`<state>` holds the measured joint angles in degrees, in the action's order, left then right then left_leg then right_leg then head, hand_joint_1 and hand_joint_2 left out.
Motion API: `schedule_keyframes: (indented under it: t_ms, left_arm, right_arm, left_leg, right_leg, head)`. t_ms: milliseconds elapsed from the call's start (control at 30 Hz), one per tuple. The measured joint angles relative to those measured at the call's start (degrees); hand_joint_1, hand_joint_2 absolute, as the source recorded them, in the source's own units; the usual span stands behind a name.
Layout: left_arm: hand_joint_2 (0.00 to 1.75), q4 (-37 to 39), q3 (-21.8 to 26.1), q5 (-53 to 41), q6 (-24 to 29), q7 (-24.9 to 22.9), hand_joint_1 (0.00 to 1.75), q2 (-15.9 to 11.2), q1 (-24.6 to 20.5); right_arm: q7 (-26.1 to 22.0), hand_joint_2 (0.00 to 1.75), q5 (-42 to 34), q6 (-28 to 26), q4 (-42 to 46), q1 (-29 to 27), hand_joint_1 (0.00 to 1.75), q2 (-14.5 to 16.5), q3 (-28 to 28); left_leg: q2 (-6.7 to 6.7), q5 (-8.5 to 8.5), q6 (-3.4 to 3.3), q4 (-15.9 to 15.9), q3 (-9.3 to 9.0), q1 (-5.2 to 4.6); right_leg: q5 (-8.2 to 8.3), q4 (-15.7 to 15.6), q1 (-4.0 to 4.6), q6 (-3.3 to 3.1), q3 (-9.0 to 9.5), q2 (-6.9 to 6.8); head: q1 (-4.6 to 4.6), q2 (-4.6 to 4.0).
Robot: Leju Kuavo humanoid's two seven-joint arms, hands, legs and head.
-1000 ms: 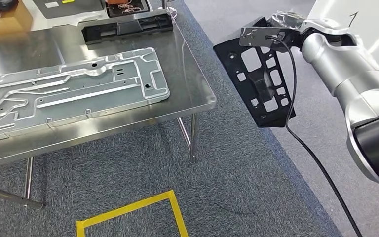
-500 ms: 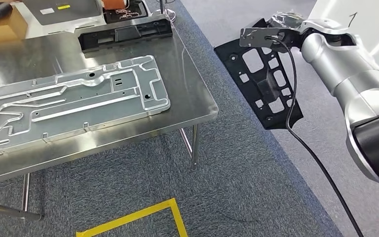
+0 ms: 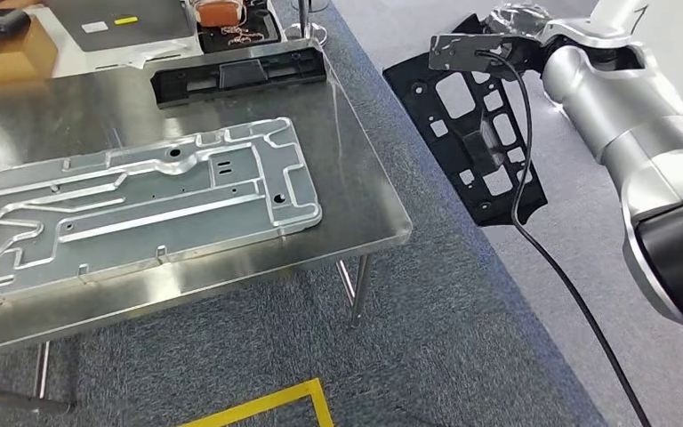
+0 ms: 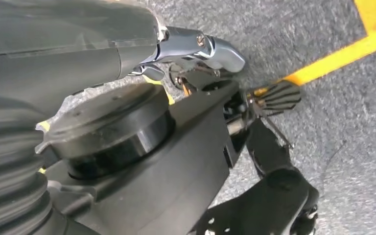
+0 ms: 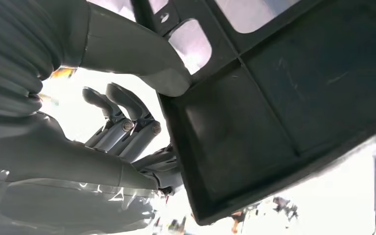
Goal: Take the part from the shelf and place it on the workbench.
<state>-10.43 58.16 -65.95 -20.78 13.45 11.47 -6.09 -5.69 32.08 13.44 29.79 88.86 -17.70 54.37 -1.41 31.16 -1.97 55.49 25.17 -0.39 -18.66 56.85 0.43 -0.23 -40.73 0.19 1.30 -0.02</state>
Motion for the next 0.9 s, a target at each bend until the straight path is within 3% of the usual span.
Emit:
schedule_keyframes:
  t_ms: [100, 167, 233, 267, 300, 333, 433, 467, 500, 733, 900]
  left_arm:
    - [1.75, 0.0, 0.0, -0.1, -0.1, -0.2, 0.0, -0.1, -0.6]
    - [1.75, 0.0, 0.0, -0.3, -0.1, -0.2, 0.0, -0.1, -0.8]
    - [1.75, 0.0, 0.0, -0.4, -0.1, -0.2, 0.0, -0.1, -0.6]
    - [1.75, 0.0, 0.0, -0.6, -0.1, -0.2, 0.0, -0.2, -0.5]
    - [1.75, 0.0, 0.0, -0.7, 0.0, -0.1, 0.0, -0.2, -0.3]
    - [1.75, 0.0, 0.0, -0.8, 0.0, 0.0, 0.0, -0.2, -0.2]
    - [1.75, 0.0, 0.0, -1.1, 0.1, 0.1, 0.0, -0.2, 0.0]
    - [1.75, 0.0, 0.0, -1.1, 0.1, 0.1, 0.0, -0.3, 0.1]
    - [1.75, 0.0, 0.0, -1.1, 0.1, 0.1, 0.0, -0.3, 0.1]
    - [1.75, 0.0, -0.2, -1.5, 0.1, 0.2, 0.0, -0.4, -0.5]
    - [1.75, 0.0, -0.9, -2.0, 0.1, 0.4, 0.0, -0.4, -0.6]
  right_arm:
    - [0.6, 1.75, 1.1, -2.5, -0.1, 2.0, 1.75, 1.1, -0.3]
    - [0.5, 1.75, 1.7, -3.4, -0.1, 2.6, 1.75, 1.5, -0.4]
    - [0.4, 1.75, 2.7, -3.8, -0.2, 2.2, 1.75, 1.8, -0.4]
    - [0.3, 1.75, 3.3, -3.9, -0.2, 1.9, 1.75, 2.0, -0.4]
    - [0.3, 1.75, 4.0, -3.9, -0.2, 1.8, 1.75, 2.1, -0.4]
    - [0.2, 1.75, 4.7, -4.0, -0.1, 2.0, 1.75, 2.3, -0.3]
    - [0.3, 1.75, 6.3, -3.9, -0.1, 2.9, 1.75, 3.2, -0.2]
    - [0.4, 1.75, 6.6, -3.8, -0.1, 3.2, 1.75, 3.5, -0.1]
    - [0.4, 1.75, 6.8, -3.7, -0.1, 3.5, 1.75, 3.6, 0.0]
    - [0.7, 1.75, 8.3, -3.0, 0.0, 5.8, 1.75, 4.9, 0.3]
    - [2.0, 1.75, 11.0, 1.4, -0.4, 8.3, 1.75, 10.2, 1.2]
  left_leg:
    - [0.28, -0.25, 0.85, 2.4, 0.11, -0.27]
    - [0.47, 0.67, 1.27, 8.6, 3.39, -0.15]
    - [0.56, 4.09, 1.7, 14.7, 7.76, 0.08]
    - [0.59, 5.68, 1.94, 16.1, 9.49, 0.16]
    - [0.63, 6.14, 2.2, 15.7, 10.67, 0.26]
    - [0.7, 4.79, 2.45, 13.6, 11.29, 0.43]
    - [1.01, -6.51, 2.48, 3.2, 11.74, 0.9]
    - [1.04, -9.07, 2.15, 1.4, 11.76, 0.92]
    - [1.02, -10.0, 1.86, 0.7, 11.75, 0.87]
    - [0.1, -9.66, 1.36, 1.0, 11.68, 0.55]
    - [0.28, -9.34, 0.88, 1.1, 11.64, 0.36]
  right_leg:
    - [-1.46, -0.6, -0.47, -0.7, 1.96, 0.07]
    - [-2.33, -1.4, -0.72, -0.95, 3.75, 0.07]
    - [-3.44, -1.8, -0.8, -0.95, 5.46, 0.05]
    - [-4.03, -1.9, -0.86, -0.87, 6.29, 0.06]
    - [-4.59, -1.9, -0.95, -0.76, 7.08, 0.08]
    - [-5.16, -1.8, -1.03, -0.61, 7.83, 0.1]
    - [-6.8, -1.6, -1.06, 0.07, 9.5, 0.32]
    - [-7.28, -1.5, -1.01, 0.42, 9.67, 0.44]
    - [-7.75, -1.2, -1.0, 0.7, 9.71, 0.53]
    - [-7.92, -0.7, -1.31, 1.08, 9.56, 0.22]
    - [-8.4, -1.6, -1.34, 1.18, 10.09, 0.05]
  head:
    - [0.03, 0.0]
    - [0.03, 0.0]
    - [0.03, 0.0]
    - [0.03, 0.0]
    - [0.03, 0.0]
    - [0.03, 0.0]
    - [0.03, 0.0]
    - [0.02, 0.0]
    - [0.01, 0.0]
    - [-0.03, 0.0]
    - [-0.03, 0.0]
